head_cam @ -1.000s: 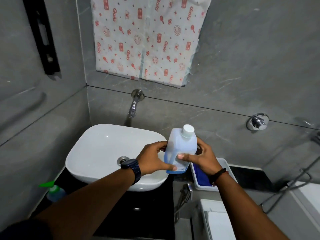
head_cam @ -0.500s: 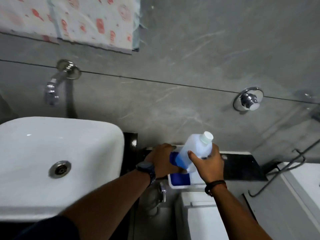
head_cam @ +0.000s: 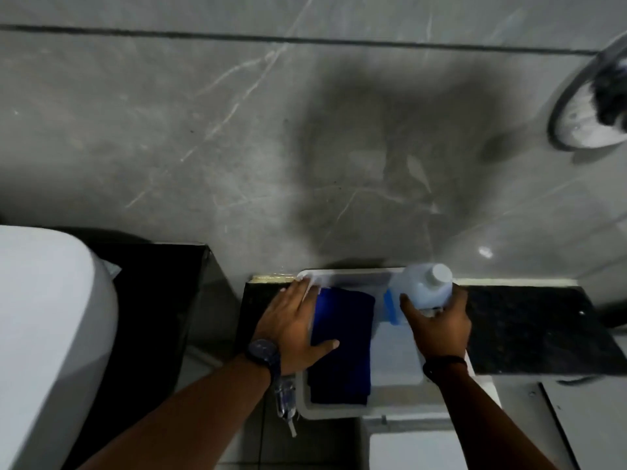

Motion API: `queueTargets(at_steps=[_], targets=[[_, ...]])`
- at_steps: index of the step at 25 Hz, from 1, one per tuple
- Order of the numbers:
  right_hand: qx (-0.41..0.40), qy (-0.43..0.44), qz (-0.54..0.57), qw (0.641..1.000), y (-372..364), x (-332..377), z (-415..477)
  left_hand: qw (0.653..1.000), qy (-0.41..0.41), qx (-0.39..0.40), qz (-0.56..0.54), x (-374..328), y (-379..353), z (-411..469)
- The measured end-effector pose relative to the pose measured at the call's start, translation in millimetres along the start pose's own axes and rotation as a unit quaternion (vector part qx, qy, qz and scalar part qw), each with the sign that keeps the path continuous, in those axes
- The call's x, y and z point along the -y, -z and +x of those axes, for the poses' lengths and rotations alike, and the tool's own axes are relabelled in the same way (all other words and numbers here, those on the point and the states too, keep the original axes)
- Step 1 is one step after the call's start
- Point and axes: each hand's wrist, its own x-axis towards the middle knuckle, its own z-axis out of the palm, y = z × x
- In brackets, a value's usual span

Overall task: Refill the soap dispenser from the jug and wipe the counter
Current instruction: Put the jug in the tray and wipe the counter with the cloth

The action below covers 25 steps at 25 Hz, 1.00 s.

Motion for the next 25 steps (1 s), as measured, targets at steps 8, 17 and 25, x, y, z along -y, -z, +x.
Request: queueTargets(at_steps=[8, 17, 25], targets=[[-0.048, -0.006, -0.013, 0.999, -24.5, -9.1, -0.9, 0.997, 0.019, 0.070, 0.009, 17.7, -29.8, -0.2], [0.186, -0.260, -0.141, 0.937, -78.2, 1.3, -64.7, 0.999, -0.006, 0.043, -0.003, 29.4, -2.3, -16.8], [0.209, -0.150, -0.012, 0.966, -53.4, 66.8, -93.0, 0.999, 0.017, -0.009, -0.038, 23.7, 62.1, -83.4]])
